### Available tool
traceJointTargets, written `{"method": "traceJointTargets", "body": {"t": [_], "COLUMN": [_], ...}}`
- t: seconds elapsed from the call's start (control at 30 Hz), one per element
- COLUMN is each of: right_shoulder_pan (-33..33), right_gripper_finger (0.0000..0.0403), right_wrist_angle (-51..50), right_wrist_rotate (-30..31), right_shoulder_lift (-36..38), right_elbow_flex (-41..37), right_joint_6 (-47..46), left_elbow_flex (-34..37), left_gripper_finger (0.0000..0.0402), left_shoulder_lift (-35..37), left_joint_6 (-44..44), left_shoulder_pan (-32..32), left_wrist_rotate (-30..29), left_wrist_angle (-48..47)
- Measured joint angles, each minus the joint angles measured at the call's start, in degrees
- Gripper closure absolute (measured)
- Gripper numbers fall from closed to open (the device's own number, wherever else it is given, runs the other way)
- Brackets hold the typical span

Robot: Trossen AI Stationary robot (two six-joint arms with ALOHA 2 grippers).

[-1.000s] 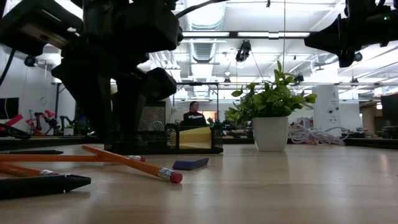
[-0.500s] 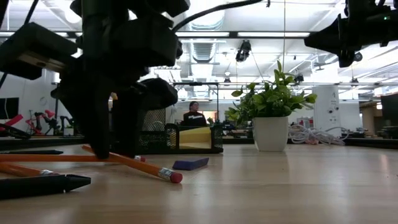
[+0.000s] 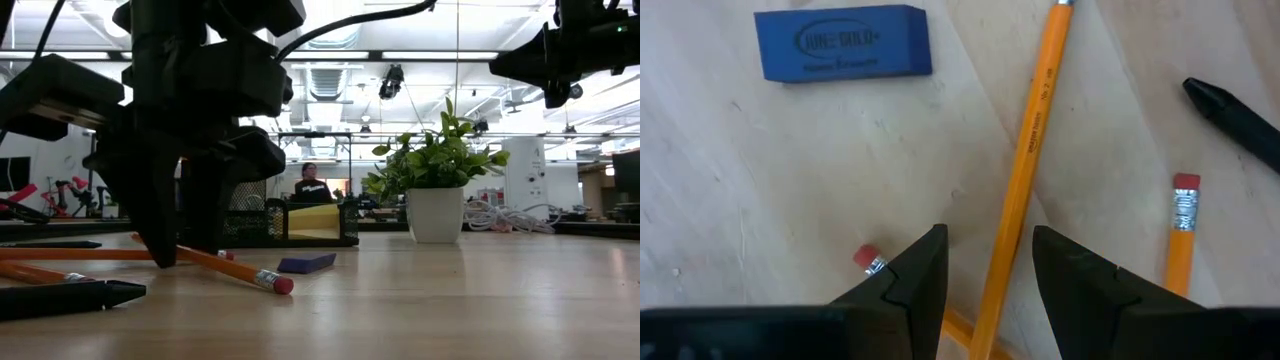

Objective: Pick and place office supplies into organizer
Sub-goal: Put the right yellow pencil in the black desk organizer

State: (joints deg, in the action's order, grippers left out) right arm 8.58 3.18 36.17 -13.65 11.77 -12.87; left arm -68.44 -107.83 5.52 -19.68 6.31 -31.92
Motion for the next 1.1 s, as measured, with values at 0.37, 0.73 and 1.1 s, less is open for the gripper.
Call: {"method": "traceJointTargets", "body": {"t": [0.37, 0.73, 1.1], "right_shoulder_pan": [0.0, 0.0, 0.0], "right_gripper_finger": [0.0390, 0.0390, 0.0390], "right_wrist_angle": [0.0, 0.0, 0.0], "right_wrist_rotate": [0.0, 0.0, 0.0], "right_shoulder_lift": [0.0, 0.0, 0.0], "right_elbow_flex": [0.0, 0.0, 0.0], "right_joint_6": [0.0, 0.0, 0.0], "left_elbow_flex": [0.2, 0.2, 0.0], "left_gripper_finger": [0.0290, 0.0391, 0.0395], "left_shoulder_lift": [0.0, 0.0, 1.5], "left_joint_6": [0.0, -0.3, -0.7], "left_shoulder_pan": [0.0, 0.0, 0.2], "left_wrist_rotate": [-0.4, -0.2, 0.4], "left_wrist_angle": [0.3, 0.1, -0.4]}}
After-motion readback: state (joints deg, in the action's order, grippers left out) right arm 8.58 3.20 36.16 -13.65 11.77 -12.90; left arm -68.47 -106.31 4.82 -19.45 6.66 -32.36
